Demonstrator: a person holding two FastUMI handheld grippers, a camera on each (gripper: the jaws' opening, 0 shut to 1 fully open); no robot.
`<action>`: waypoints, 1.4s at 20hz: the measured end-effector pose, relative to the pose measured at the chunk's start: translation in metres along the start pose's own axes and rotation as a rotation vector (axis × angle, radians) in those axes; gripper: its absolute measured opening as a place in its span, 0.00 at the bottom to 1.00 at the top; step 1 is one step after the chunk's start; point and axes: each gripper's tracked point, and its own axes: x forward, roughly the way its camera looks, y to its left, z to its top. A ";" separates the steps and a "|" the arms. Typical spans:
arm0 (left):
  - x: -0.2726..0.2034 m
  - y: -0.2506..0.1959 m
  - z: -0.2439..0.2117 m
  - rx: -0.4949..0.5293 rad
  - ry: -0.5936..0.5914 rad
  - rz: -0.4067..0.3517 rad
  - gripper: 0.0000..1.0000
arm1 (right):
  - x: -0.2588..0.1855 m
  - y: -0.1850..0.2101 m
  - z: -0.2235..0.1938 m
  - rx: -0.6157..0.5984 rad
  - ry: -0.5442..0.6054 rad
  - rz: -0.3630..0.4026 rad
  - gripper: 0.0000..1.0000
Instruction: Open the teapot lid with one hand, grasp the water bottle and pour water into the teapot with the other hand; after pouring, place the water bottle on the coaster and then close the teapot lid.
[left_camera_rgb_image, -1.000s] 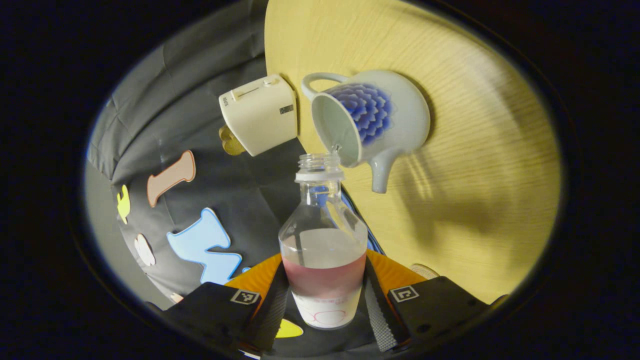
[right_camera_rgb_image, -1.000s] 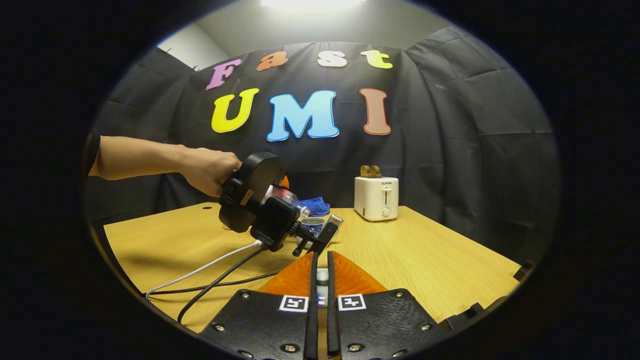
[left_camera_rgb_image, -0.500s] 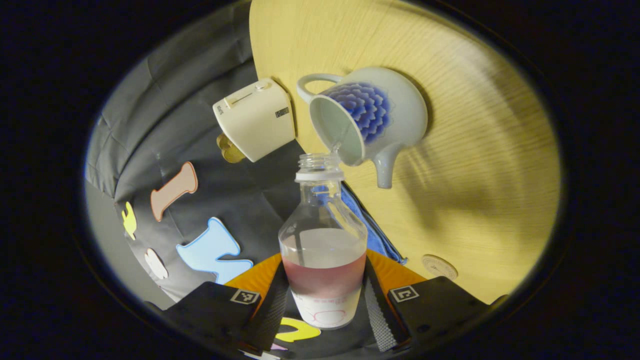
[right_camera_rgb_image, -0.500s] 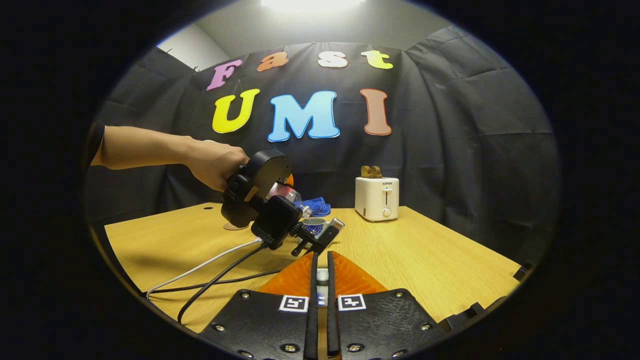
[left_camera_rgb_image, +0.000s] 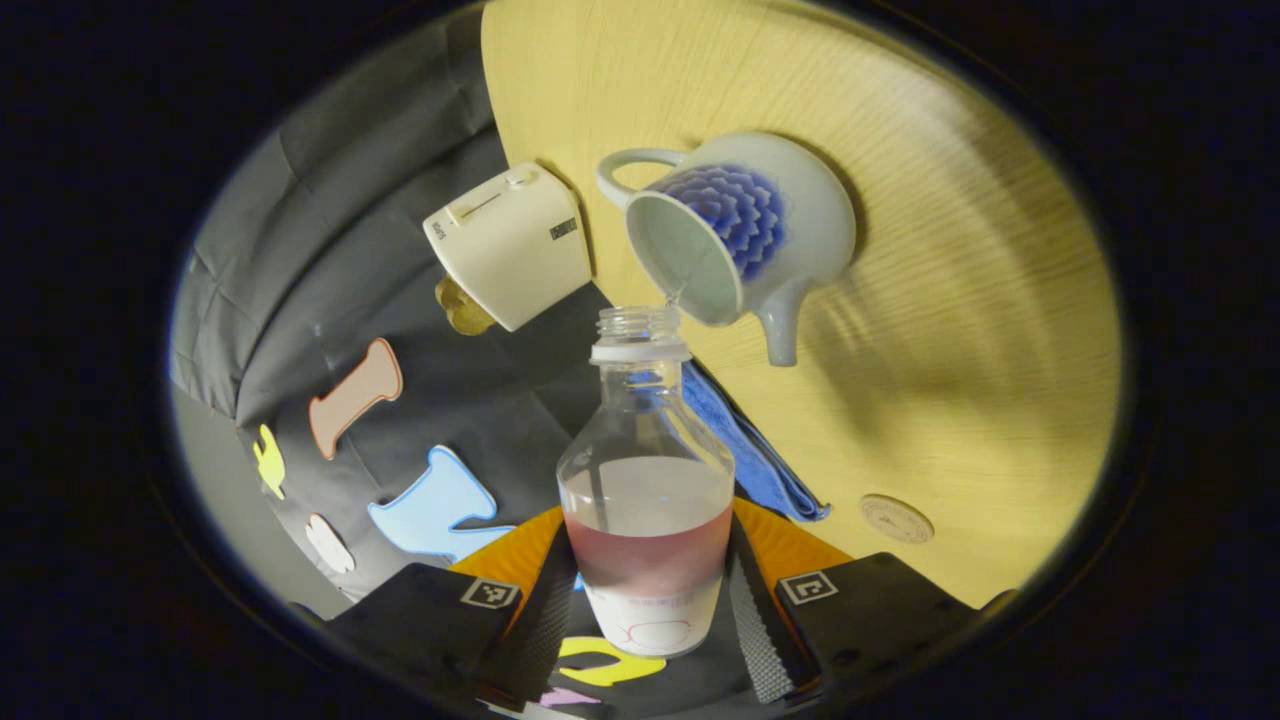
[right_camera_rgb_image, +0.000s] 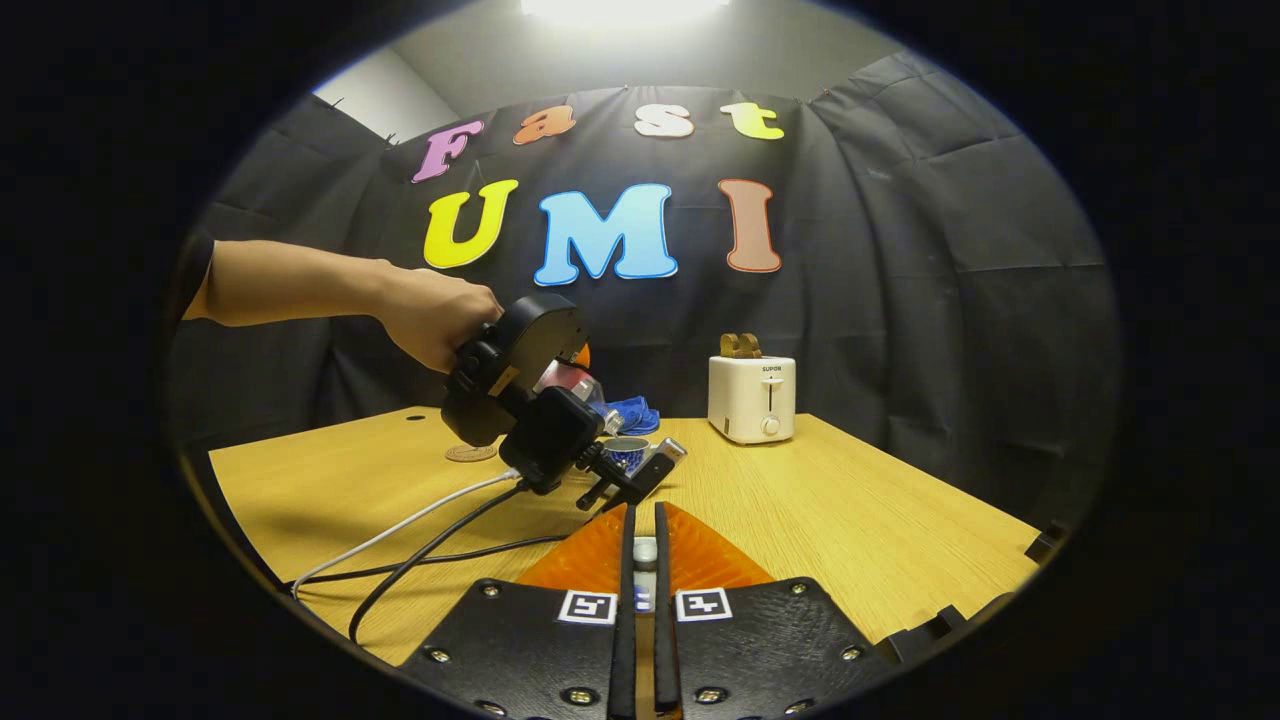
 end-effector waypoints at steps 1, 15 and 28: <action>0.000 0.000 0.000 0.008 0.002 -0.001 0.86 | 0.000 0.000 0.000 0.000 0.000 0.000 0.07; -0.001 0.006 -0.002 0.070 0.019 0.017 0.86 | 0.000 -0.001 0.000 0.003 0.000 0.002 0.07; -0.002 0.002 0.003 0.018 -0.011 0.022 0.86 | 0.001 -0.002 0.000 0.007 0.007 0.000 0.07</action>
